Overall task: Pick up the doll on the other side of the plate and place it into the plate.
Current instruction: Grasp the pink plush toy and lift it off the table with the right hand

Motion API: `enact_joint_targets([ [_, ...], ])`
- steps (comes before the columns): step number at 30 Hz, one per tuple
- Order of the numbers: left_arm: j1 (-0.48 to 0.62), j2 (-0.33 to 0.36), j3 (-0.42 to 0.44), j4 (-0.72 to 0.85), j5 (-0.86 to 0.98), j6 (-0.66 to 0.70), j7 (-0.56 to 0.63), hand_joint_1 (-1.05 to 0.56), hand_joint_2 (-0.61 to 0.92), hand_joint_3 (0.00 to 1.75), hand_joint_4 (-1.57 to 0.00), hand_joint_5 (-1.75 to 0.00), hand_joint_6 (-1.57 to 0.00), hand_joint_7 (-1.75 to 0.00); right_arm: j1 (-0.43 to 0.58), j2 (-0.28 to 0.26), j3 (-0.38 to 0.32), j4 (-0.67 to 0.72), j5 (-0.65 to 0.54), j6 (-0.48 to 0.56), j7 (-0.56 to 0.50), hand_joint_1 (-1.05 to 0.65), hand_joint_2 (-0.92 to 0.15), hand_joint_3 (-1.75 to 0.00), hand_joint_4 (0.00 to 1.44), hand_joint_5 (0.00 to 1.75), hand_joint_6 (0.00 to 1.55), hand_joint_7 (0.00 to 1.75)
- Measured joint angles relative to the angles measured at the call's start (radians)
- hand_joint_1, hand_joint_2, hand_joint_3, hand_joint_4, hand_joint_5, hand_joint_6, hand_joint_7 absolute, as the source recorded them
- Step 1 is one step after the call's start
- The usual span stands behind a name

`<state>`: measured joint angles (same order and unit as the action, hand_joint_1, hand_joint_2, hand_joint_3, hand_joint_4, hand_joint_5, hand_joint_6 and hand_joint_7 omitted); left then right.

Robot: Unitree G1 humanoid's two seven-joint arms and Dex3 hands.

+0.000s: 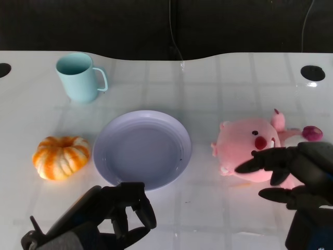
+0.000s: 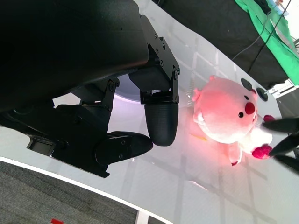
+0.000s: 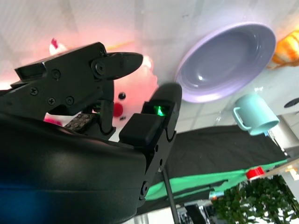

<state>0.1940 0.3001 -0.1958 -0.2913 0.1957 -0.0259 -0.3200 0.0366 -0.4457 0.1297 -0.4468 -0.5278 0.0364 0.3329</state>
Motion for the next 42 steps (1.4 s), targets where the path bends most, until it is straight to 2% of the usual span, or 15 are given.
enact_joint_targets([
  [7,0.009,0.000,-0.001,0.012,0.026,-0.030,0.005,-0.20,0.72,0.68,-0.66,-1.75,-0.67,-1.35,-0.002,-0.027,-0.036,-0.070,-0.064,0.035,0.018,-0.44,-0.87,-0.01,0.50,0.46,0.51,0.00],
  [13,0.013,0.000,-0.001,0.039,0.030,-0.068,0.014,-0.22,0.70,0.69,-0.67,-1.75,-0.68,-1.33,-0.047,-0.059,-0.041,-0.102,-0.151,0.114,0.078,-0.54,-0.84,0.00,0.44,0.35,0.39,0.00],
  [19,0.015,-0.003,-0.003,0.056,0.038,-0.098,0.024,-0.22,0.65,0.76,-0.70,-1.71,-0.73,-1.28,-0.083,-0.061,-0.033,-0.096,-0.232,0.148,0.100,-0.57,-0.81,0.00,0.40,0.28,0.35,0.00],
  [27,0.020,-0.005,-0.004,0.058,0.038,-0.098,0.027,-0.23,0.61,0.81,-0.73,-1.69,-0.77,-1.24,-0.130,-0.061,0.010,-0.031,-0.328,0.179,0.129,-0.62,-0.82,0.00,0.32,0.19,0.29,0.00],
  [38,0.039,-0.004,-0.003,0.041,0.041,-0.099,0.027,-0.23,0.59,0.84,-0.73,-1.68,-0.76,-1.25,-0.204,-0.054,0.058,0.118,-0.369,0.177,0.119,-0.65,-0.86,-0.01,0.31,0.15,0.27,0.00],
  [42,0.048,-0.004,-0.004,0.032,0.044,-0.099,0.027,-0.24,0.60,0.84,-0.73,-1.66,-0.77,-1.23,-0.260,-0.040,0.100,0.245,-0.376,0.180,0.097,-0.67,-0.88,-0.01,0.30,0.13,0.26,0.00],
])
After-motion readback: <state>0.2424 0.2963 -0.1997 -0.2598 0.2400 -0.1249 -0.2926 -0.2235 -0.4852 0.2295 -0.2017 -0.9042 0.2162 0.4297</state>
